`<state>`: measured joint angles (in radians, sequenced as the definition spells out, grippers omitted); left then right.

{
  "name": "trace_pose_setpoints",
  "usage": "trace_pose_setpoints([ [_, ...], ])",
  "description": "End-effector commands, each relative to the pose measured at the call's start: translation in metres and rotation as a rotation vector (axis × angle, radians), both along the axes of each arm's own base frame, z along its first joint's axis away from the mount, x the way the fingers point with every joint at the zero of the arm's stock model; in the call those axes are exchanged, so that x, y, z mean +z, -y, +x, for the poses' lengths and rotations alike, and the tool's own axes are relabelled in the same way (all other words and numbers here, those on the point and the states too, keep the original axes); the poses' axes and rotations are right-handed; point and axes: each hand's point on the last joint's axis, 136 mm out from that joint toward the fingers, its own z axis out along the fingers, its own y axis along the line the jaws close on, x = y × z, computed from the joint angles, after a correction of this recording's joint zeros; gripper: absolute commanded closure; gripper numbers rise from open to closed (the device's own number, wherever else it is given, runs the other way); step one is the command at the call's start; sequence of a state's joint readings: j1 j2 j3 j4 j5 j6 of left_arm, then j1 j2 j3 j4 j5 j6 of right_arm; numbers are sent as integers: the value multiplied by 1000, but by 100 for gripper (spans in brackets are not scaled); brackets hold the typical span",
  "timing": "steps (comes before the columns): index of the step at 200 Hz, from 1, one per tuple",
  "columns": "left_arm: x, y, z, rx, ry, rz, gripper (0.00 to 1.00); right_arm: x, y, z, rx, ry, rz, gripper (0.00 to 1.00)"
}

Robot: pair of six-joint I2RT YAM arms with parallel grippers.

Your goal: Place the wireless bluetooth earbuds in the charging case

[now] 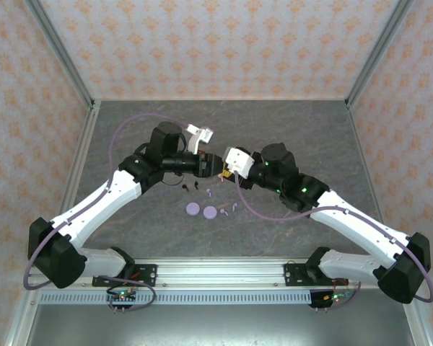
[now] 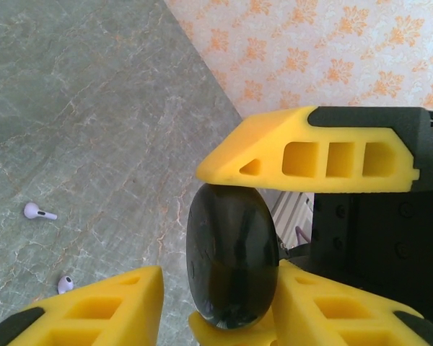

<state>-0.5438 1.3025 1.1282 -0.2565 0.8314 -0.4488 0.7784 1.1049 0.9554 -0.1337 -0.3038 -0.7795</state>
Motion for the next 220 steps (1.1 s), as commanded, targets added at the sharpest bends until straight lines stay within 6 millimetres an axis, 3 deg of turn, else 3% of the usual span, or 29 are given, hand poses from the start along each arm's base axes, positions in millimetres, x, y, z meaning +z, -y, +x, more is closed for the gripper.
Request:
trace_pose_setpoints([
  [1, 19, 10, -1, -33, 49, -44, 60, 18, -5, -1, 18, 33, 31, 54],
  [92, 19, 11, -8, -66, 114, -30, 76, 15, -5, -7, 29, -31, 32, 52],
  [172, 22, -1, -4, -11, 293, -25, 76, 14, 21, -21, 12, -173, 103, 1],
  [220, 27, -11, -14, -24, 521, -36, 76, 21, 34, -46, 104, -350, 262, 1],
])
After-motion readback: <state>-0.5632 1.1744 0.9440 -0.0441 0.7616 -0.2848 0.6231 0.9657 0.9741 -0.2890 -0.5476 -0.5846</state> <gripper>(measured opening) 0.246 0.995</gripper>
